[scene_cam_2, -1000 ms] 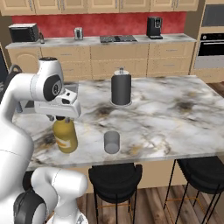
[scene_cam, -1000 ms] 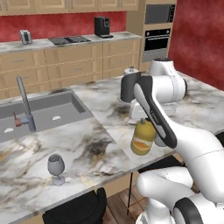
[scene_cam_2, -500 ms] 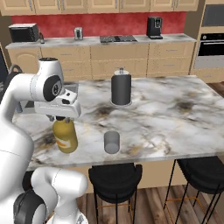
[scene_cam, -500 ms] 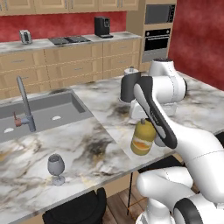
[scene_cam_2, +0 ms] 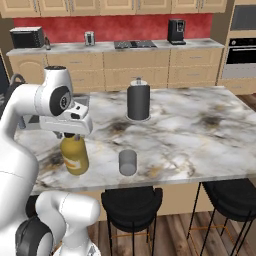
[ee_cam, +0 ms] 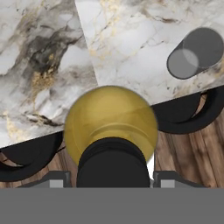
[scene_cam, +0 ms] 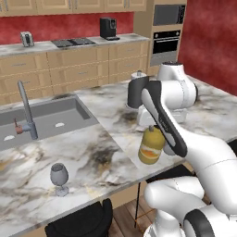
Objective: There is a wine glass and glass cup on the dining counter. Place the wine bottle next to the wine glass and the juice bottle next to the glass cup.
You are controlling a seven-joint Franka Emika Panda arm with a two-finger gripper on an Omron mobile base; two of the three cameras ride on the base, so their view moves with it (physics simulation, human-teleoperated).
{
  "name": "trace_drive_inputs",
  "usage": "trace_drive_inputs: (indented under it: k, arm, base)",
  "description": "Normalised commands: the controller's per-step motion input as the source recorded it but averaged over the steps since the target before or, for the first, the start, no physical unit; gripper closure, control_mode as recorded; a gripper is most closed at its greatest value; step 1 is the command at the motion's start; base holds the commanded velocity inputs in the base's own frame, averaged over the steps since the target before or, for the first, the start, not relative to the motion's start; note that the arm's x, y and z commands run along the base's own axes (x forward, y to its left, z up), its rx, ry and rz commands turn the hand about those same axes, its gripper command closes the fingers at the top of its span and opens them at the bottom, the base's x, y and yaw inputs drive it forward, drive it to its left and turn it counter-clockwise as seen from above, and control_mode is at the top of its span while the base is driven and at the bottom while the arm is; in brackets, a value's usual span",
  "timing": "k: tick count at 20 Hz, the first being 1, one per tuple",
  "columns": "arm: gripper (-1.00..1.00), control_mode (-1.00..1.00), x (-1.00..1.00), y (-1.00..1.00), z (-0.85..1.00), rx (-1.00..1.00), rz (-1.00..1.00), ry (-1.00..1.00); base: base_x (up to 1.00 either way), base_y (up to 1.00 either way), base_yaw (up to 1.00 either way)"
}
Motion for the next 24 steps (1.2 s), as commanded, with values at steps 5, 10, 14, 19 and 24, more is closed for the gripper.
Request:
trace_drive_inputs:
  k: [5,10,14,19,24]
  arm:
    - [1.0,-1.0,0.32,-0.02,0.0,0.0,0.0,0.06]
    - [1.0,-1.0,0.45,0.0,0.0,0.0,-0.03,0.15]
    - [1.0,-1.0,0.47,0.0,0.0,0.0,-0.03,0.17]
    - [1.0,-1.0,0.38,0.0,0.0,0.0,-0.01,0.16]
    - [1.0,-1.0,0.31,0.0,-0.01,-0.04,-0.02,0.12]
  base:
    - [0.0,0.0,0.0]
    - [0.0,0.0,0.0]
    - [0.0,0.0,0.0]
    - [0.0,0.0,0.0]
    - [0.0,0.0,0.0]
